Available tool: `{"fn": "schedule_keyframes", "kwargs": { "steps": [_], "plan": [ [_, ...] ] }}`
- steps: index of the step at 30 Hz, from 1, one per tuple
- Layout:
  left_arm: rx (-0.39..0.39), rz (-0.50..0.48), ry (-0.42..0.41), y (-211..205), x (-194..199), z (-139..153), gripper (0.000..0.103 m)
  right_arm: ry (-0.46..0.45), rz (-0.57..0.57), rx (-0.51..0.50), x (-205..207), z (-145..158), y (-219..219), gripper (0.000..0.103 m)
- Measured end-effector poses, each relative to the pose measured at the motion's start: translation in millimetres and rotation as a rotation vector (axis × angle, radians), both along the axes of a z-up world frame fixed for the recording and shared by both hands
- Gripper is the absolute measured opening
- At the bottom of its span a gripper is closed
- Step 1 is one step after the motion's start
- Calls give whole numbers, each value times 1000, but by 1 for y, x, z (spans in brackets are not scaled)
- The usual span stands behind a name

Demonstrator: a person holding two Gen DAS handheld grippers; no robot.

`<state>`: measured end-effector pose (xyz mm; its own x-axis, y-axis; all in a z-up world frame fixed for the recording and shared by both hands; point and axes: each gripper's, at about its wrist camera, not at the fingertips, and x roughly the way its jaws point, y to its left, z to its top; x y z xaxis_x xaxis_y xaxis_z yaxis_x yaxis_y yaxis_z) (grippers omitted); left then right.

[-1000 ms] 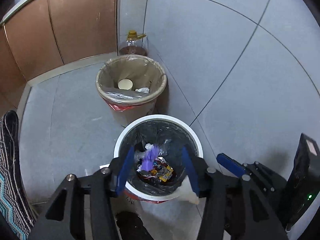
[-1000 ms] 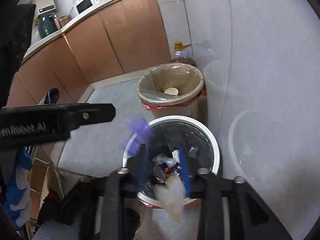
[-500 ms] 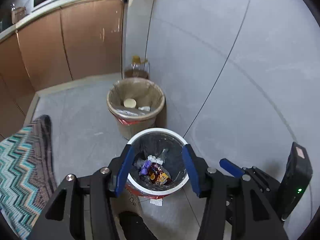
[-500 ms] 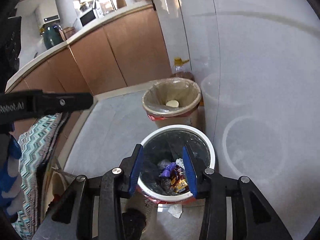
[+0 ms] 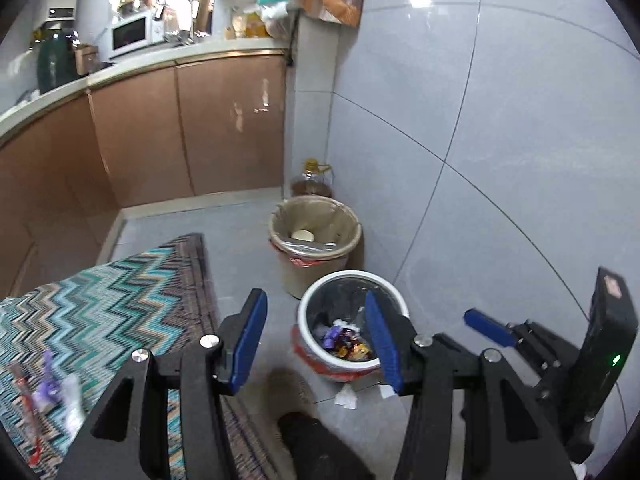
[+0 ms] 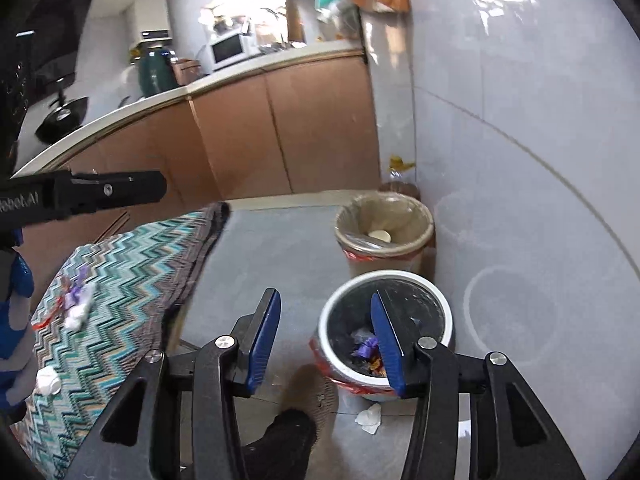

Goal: Collect trash
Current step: 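Pull both grippers back from the bin toward the rug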

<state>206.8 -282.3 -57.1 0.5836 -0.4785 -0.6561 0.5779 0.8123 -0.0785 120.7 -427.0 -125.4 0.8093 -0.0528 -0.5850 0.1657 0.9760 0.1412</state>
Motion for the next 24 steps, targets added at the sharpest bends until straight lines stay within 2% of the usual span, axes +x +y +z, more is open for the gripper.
{"fn": "schedule_keyframes", "kwargs": {
  "steps": [6, 15, 19, 24],
  "plan": [
    [-30, 61, -37, 56, -25, 11, 49, -39, 55, -38, -18, 23, 40, 52],
    [-69, 133, -76, 119, -61, 15, 52, -49, 103, -63, -36, 31, 73, 55],
    [-70, 165, -59, 140, -66, 0, 53, -31, 107, -56, -40, 18, 77, 56],
    [-54, 210, -9, 152, -57, -33, 53, 50, 76, -4, -41, -36, 61, 56]
  ]
}}
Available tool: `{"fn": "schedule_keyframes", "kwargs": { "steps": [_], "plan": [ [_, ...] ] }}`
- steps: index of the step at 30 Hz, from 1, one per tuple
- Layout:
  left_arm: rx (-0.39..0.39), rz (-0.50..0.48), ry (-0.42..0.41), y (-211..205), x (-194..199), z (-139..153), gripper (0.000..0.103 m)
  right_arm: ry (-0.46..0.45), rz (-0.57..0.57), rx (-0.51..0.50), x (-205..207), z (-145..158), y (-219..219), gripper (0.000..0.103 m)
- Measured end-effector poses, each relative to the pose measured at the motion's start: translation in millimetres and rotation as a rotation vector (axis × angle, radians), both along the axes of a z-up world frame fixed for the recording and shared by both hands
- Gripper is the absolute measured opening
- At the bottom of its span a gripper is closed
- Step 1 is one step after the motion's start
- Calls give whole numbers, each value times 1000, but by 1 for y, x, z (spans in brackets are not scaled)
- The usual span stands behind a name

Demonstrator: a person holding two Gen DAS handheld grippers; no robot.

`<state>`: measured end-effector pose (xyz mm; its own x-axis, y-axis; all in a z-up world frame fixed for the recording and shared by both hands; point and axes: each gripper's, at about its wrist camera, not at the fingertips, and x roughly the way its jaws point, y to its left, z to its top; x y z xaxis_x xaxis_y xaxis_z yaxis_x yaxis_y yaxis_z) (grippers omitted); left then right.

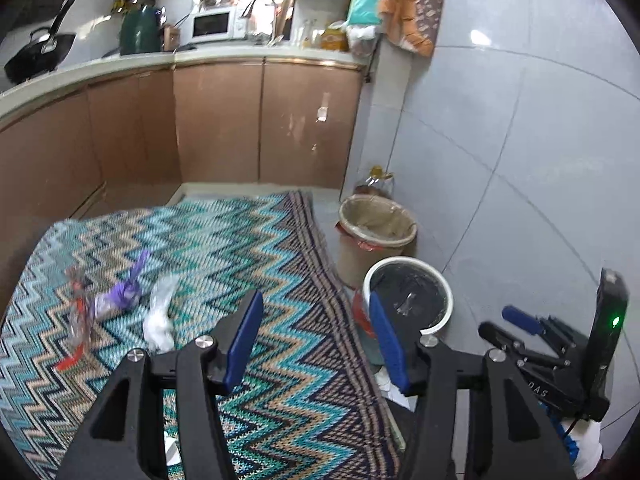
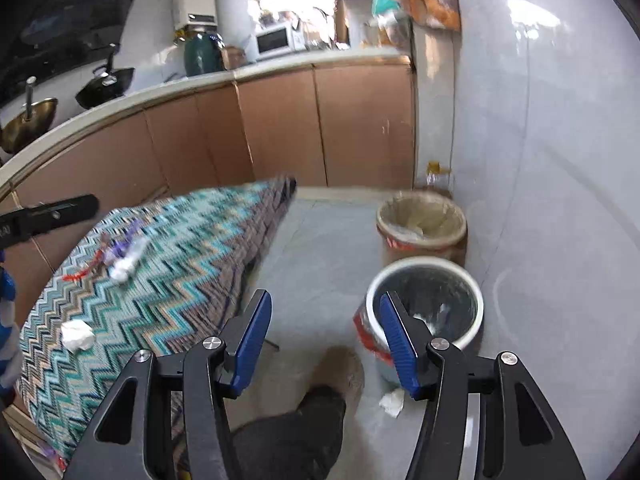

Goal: Collect trash
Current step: 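Pull both grippers back from the bin toward the rug, then lower the right gripper to the floor and grasp the fallen white tissue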

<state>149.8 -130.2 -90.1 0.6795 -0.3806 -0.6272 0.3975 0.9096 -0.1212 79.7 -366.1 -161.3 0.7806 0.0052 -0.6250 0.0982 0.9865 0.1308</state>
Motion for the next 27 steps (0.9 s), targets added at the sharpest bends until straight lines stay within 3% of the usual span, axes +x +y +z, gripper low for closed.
{"fn": "schedule_keyframes", "kwargs": {
  "steps": [5, 13, 16, 22, 27],
  "plan": [
    [13, 57, 54, 5, 22, -35, 53, 131, -38, 66, 0, -90, -27, 56],
    [61, 149, 126, 13, 62, -83, 53, 446, -144, 238, 21, -301, -86, 56],
    [71, 181, 144, 15, 71, -91, 53, 518, -190, 321, 42, -367, -108, 56],
    [123, 217, 183, 18, 85, -101, 53, 604, -342, 487, 80, -466, -140, 52],
    [141, 220, 206, 18, 95, -104, 53, 604, -430, 572, 103, -506, -156, 50]
  ]
}}
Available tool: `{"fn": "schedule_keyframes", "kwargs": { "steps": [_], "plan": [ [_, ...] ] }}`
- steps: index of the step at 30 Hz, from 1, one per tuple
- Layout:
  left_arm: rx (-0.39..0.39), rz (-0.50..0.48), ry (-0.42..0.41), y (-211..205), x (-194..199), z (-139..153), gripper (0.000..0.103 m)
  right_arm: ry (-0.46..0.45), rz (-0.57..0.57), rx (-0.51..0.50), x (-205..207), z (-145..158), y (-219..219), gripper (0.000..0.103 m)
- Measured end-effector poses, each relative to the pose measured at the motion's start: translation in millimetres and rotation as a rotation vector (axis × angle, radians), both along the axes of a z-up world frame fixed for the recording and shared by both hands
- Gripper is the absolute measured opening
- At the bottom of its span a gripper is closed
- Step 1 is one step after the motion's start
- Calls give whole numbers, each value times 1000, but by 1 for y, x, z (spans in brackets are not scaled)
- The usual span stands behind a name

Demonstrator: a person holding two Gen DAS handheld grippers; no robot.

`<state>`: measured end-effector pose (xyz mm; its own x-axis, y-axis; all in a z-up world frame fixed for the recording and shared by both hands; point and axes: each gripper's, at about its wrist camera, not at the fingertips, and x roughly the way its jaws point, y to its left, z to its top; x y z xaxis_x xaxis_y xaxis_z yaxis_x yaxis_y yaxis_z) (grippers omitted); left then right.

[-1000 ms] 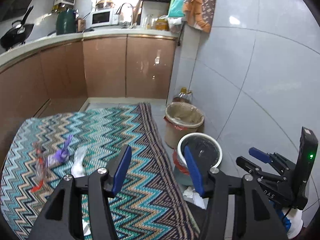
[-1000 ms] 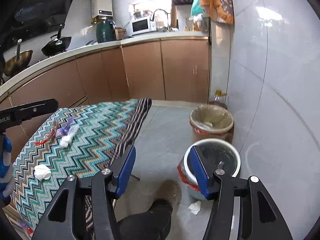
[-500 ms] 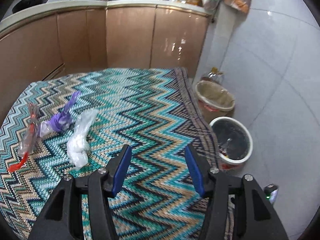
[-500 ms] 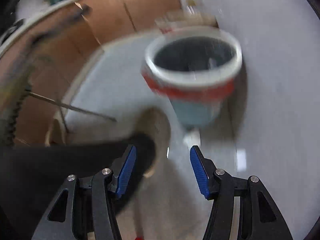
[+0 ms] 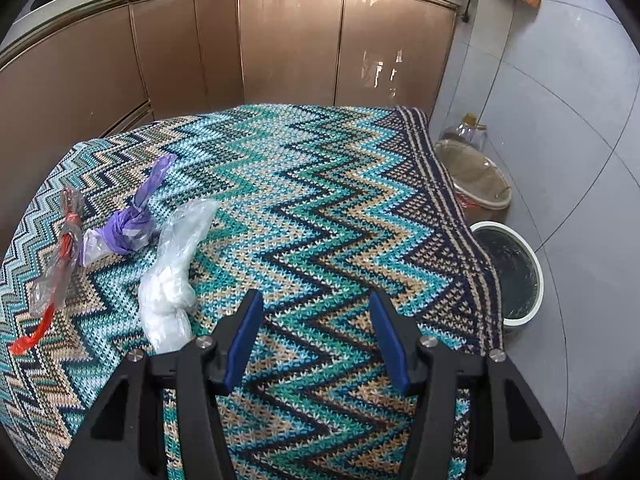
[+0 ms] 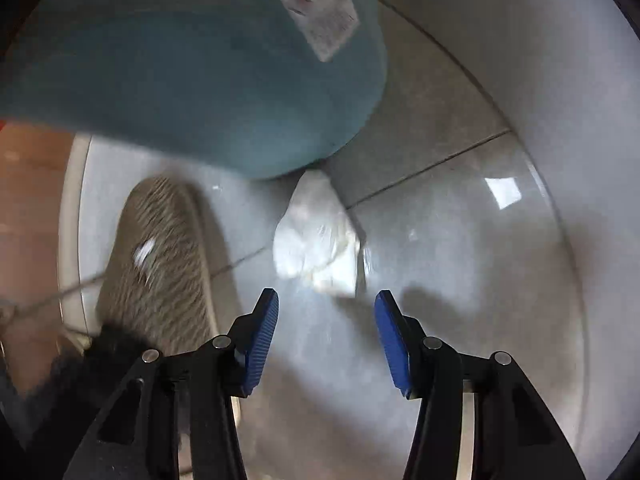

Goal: Collect trash
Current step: 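Lower the right gripper to the floor and grasp the fallen white tissue, then lift the tissue with the right gripper and drop it into the bin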

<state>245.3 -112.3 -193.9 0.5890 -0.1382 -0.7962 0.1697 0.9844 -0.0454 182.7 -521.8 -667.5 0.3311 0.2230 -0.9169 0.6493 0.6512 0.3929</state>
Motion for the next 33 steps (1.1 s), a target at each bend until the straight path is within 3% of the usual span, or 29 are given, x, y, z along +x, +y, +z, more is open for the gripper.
{"fn": "schedule_keyframes", "kwargs": {
  "steps": [7, 8, 9, 10, 18, 22, 26, 33],
  "plan": [
    [-18, 0, 29, -2, 4, -7, 53, 1, -67, -14, 21, -10, -4, 40],
    [-21, 0, 30, -2, 3, -7, 53, 13, -66, -19, 22, -11, -2, 33],
    [-24, 0, 31, -1, 4, -7, 53, 31, -58, -5, 23, -15, 0, 14],
    [-30, 0, 31, -1, 4, -7, 53, 48, -54, 16, 23, -19, 3, 3],
    [-48, -1, -1, 5, -6, 3, 53, 45, -25, 89, -6, -14, 25, 1],
    [-75, -2, -7, 8, -12, 6, 53, -16, 27, 93, -32, 23, 32, 1],
    [-109, -1, -20, 13, -18, 12, 53, -103, 115, 38, -54, 90, 44, 1],
    [-156, -16, -93, 25, -39, 38, 53, -352, 219, -123, -70, 249, 62, 1]
  ]
}}
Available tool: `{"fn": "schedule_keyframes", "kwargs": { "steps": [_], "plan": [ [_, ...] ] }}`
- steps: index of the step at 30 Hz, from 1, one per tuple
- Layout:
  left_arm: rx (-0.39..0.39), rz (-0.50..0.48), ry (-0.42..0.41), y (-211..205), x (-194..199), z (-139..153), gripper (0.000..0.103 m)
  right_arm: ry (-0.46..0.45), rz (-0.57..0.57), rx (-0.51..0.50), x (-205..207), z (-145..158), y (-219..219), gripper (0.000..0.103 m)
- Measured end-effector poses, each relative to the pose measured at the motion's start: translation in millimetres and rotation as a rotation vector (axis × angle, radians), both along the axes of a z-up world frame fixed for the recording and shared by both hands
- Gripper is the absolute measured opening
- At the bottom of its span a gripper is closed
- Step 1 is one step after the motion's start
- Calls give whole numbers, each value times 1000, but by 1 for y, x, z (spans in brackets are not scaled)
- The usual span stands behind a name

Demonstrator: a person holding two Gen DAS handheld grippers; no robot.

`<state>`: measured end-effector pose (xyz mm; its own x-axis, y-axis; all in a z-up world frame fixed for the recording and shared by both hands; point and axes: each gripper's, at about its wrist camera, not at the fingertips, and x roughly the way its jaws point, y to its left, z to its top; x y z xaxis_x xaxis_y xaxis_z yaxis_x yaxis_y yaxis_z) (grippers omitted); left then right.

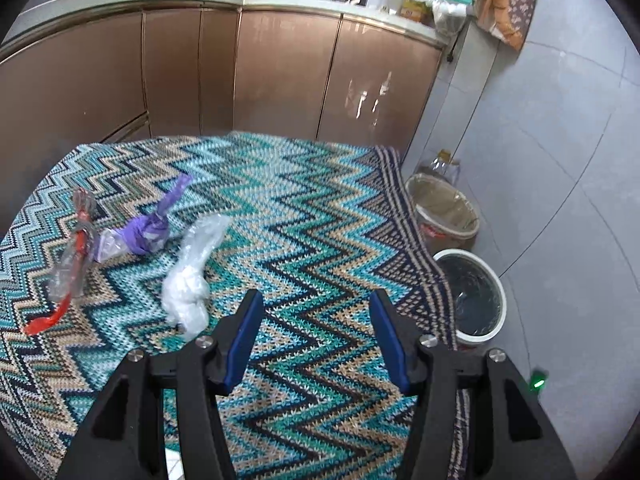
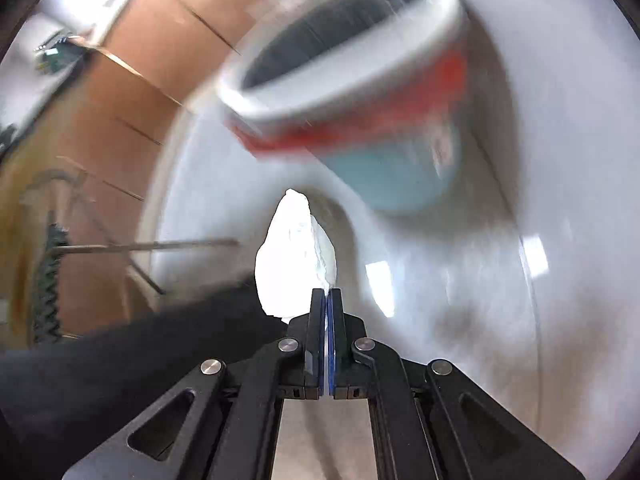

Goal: Collect trash
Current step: 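Lift the tissue with the right gripper and drop it into the bin, then move both open grippers back over the remaining trash on the rug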

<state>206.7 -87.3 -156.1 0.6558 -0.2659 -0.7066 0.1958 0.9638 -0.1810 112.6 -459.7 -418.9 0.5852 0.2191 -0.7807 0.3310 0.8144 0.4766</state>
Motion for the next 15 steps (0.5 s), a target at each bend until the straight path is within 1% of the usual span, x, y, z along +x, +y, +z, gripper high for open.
{"fn": "schedule_keyframes", "kwargs": {
  "steps": [2, 3, 5, 6, 7, 9, 11, 13, 14, 15],
  "plan": [
    [-15, 1, -16, 6, -6, 7, 53, -72, -8, -37, 15, 34, -6, 1],
    [-22, 3, -30, 10, -12, 12, 53, -116, -14, -74, 24, 55, -9, 1],
    [-27, 8, -52, 19, -19, 19, 53, -154, -26, -129, 44, 77, -16, 1],
    [-29, 10, -61, 23, -22, 22, 53, -164, -34, -153, 57, 89, -19, 1],
    [-30, 14, -78, 29, -28, 28, 53, -170, -44, -183, 68, 96, -20, 1],
    [-27, 23, -109, 37, -36, 38, 53, -170, -39, -224, 87, 109, -24, 6],
    [-30, 36, -137, 48, -44, 47, 53, -173, -32, -271, 105, 121, -24, 6],
    [-42, 53, -153, 60, -52, 55, 53, -171, -28, -306, 118, 132, -15, 15],
    [-45, 60, -159, 65, -55, 57, 53, -172, -28, -312, 120, 135, -15, 29],
    [-50, 69, -164, 72, -59, 59, 53, -170, -26, -324, 121, 139, -14, 36]
  ]
}}
